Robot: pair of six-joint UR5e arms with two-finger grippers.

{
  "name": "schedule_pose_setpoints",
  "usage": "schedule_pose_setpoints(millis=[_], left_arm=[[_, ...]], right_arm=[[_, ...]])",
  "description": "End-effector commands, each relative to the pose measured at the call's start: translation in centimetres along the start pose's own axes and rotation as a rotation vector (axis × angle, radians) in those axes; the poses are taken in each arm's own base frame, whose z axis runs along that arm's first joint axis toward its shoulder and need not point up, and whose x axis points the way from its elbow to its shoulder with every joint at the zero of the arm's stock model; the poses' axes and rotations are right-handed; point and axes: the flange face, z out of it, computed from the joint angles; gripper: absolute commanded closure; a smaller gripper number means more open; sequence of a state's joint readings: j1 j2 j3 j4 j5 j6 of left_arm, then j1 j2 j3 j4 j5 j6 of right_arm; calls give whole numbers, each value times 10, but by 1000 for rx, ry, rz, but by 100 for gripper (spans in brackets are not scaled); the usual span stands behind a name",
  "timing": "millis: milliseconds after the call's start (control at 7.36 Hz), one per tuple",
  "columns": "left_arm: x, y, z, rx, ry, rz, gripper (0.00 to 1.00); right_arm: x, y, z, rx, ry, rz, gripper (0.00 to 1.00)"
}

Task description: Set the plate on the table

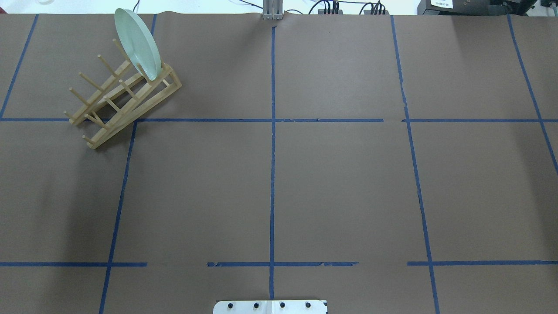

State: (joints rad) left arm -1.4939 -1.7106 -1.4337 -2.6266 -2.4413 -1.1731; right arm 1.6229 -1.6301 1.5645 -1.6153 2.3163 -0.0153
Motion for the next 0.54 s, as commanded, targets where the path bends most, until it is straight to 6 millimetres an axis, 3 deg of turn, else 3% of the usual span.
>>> schedule_pose_setpoints(millis=[0,272,407], left_arm=[[126,25,102,26,83,-83,0],[210,26,152,78,240,-324,0],[239,33,184,103,266,-366,0]], right_arm=[[0,0,0,0,0,0,0],[0,0,0,1,0,-1,0],[0,0,0,1,0,-1,0]])
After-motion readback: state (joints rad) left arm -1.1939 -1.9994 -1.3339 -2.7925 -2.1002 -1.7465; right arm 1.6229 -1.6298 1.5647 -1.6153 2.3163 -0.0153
